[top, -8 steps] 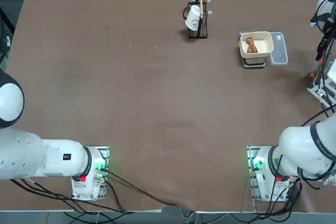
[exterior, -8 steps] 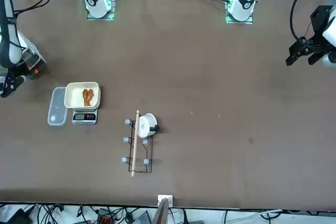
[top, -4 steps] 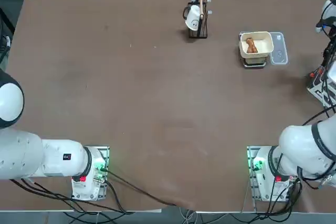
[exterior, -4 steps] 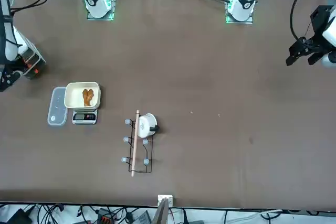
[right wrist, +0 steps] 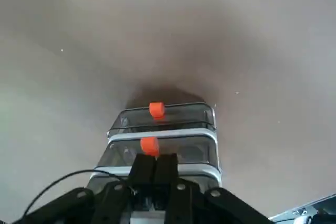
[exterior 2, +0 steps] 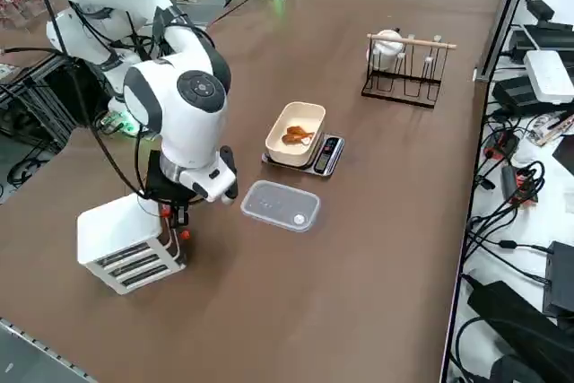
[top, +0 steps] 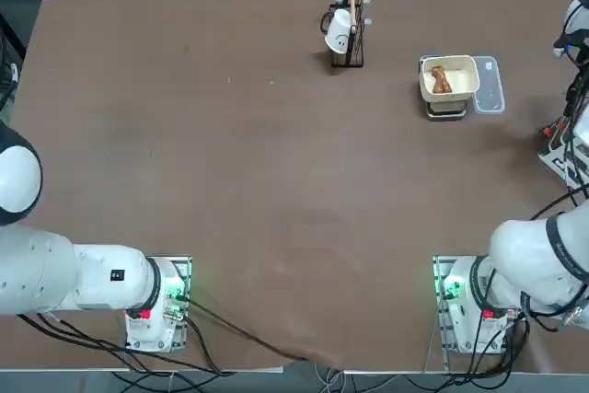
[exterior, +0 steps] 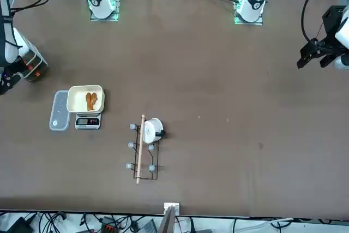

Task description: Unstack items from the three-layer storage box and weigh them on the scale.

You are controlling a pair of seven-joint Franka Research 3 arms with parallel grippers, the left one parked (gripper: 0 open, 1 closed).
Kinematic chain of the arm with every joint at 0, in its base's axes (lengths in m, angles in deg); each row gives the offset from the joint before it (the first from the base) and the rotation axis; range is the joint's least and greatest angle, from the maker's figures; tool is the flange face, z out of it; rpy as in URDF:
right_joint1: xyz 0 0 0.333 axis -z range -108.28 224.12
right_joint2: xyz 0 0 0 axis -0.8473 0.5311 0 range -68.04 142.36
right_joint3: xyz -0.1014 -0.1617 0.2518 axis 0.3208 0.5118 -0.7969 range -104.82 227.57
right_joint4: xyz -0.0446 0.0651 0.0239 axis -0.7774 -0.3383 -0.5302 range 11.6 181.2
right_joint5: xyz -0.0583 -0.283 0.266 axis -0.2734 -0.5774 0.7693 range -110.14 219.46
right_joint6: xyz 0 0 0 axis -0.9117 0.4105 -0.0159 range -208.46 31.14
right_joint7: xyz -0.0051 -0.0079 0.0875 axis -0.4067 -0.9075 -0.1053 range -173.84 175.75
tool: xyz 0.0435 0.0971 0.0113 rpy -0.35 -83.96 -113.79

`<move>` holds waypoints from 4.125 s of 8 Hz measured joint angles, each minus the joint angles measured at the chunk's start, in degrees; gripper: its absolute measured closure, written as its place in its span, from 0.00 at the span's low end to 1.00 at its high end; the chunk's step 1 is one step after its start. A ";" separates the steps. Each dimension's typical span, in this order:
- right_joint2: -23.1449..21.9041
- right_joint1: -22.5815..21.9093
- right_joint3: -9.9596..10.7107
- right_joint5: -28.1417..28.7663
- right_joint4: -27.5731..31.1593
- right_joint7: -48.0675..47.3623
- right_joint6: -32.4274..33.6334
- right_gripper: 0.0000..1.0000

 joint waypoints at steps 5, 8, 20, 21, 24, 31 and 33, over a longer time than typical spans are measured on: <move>0.22 -4.64 -0.87 5.52 -1.93 0.01 -1.89 0.25; 1.28 -5.00 -0.61 -1.05 1.60 -0.26 -5.99 0.13; 1.24 -4.74 1.61 -12.36 8.38 -8.33 -8.63 0.52; 1.24 -4.67 1.68 -12.42 8.45 -8.33 -8.58 0.52; 1.23 -4.04 1.69 -12.52 8.83 -8.35 -8.64 0.59; 1.15 -4.04 1.61 -12.52 8.85 -8.54 -8.67 0.88; 1.14 -4.04 1.60 -12.52 8.85 -8.59 -8.67 0.88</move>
